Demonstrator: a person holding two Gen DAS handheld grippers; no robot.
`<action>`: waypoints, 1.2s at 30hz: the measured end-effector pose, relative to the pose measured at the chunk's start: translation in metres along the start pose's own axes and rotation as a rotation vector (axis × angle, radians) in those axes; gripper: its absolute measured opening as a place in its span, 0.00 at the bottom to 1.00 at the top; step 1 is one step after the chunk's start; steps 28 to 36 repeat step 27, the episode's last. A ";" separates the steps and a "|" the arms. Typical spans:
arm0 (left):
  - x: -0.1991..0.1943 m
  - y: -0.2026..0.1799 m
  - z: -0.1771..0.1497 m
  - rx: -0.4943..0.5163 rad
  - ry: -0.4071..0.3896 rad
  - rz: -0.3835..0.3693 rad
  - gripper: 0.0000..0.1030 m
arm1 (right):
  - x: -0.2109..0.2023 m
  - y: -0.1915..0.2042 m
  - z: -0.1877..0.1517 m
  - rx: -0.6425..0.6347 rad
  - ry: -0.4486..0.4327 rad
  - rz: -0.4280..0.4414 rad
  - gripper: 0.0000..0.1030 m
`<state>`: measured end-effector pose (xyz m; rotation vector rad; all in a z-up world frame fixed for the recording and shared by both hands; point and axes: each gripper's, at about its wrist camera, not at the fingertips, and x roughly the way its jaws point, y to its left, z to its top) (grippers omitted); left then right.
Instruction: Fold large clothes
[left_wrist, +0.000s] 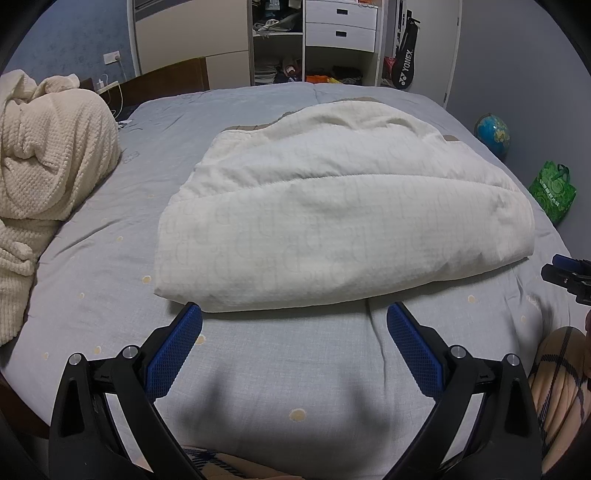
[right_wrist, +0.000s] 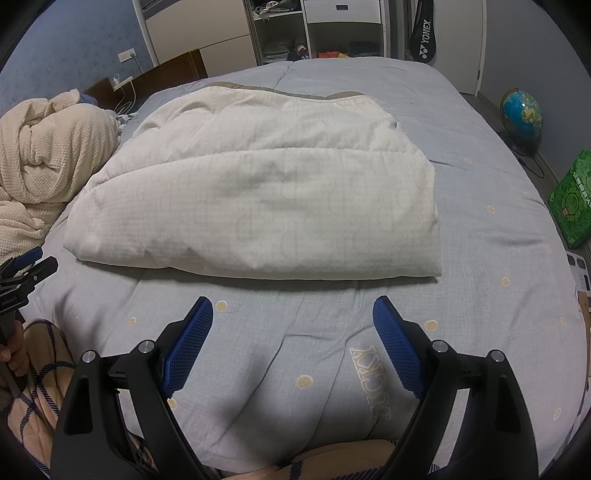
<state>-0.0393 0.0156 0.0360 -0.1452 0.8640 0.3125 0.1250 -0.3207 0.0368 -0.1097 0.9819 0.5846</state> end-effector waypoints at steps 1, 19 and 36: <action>0.000 0.000 0.000 0.001 0.000 0.000 0.94 | 0.000 0.000 0.000 0.000 0.000 0.000 0.81; 0.003 0.002 -0.001 0.005 0.008 -0.007 0.94 | 0.001 0.001 -0.001 -0.005 0.005 -0.002 0.81; 0.003 0.004 0.001 -0.002 0.013 -0.007 0.94 | 0.002 -0.001 -0.001 -0.001 0.004 0.000 0.81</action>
